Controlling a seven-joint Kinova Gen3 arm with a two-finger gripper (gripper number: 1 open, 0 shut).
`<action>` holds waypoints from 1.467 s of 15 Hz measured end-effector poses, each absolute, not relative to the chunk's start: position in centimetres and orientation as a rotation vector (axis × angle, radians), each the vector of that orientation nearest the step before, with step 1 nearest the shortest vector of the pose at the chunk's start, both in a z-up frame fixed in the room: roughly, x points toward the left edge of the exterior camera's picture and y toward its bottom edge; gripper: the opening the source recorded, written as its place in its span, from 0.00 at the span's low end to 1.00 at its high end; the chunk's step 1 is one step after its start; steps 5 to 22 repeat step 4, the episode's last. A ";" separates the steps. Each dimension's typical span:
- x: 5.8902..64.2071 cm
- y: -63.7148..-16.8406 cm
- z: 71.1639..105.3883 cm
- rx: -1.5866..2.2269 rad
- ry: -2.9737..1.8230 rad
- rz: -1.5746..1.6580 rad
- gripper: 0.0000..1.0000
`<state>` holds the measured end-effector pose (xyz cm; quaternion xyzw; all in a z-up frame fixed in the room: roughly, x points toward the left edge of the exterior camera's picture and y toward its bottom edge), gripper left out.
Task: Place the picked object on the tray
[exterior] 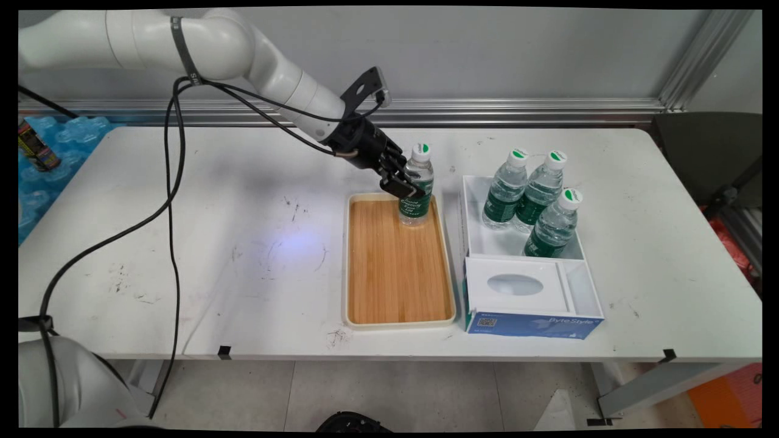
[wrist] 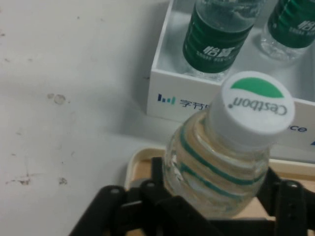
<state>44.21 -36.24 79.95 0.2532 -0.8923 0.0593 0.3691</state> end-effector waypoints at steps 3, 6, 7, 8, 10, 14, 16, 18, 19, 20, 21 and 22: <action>44.2 -36.1 79.7 0.647 -2.288 0.149 1.00; 44.3 -36.0 79.6 0.646 -2.289 0.148 1.00; 44.3 -36.0 79.6 0.646 -2.289 0.148 1.00; 44.3 -36.0 79.6 0.646 -2.289 0.148 1.00; 44.3 -36.0 79.6 0.646 -2.289 0.148 1.00; 44.3 -36.0 79.6 0.646 -2.289 0.148 1.00; 44.3 -36.0 79.6 0.646 -2.289 0.148 1.00; 44.3 -36.0 79.6 0.646 -2.289 0.148 1.00; 44.3 -36.0 79.6 0.646 -2.289 0.148 1.00; 44.3 -36.0 79.6 0.646 -2.289 0.148 1.00; 44.3 -36.0 79.6 0.646 -2.289 0.148 1.00; 44.3 -36.0 79.6 0.646 -2.289 0.148 1.00</action>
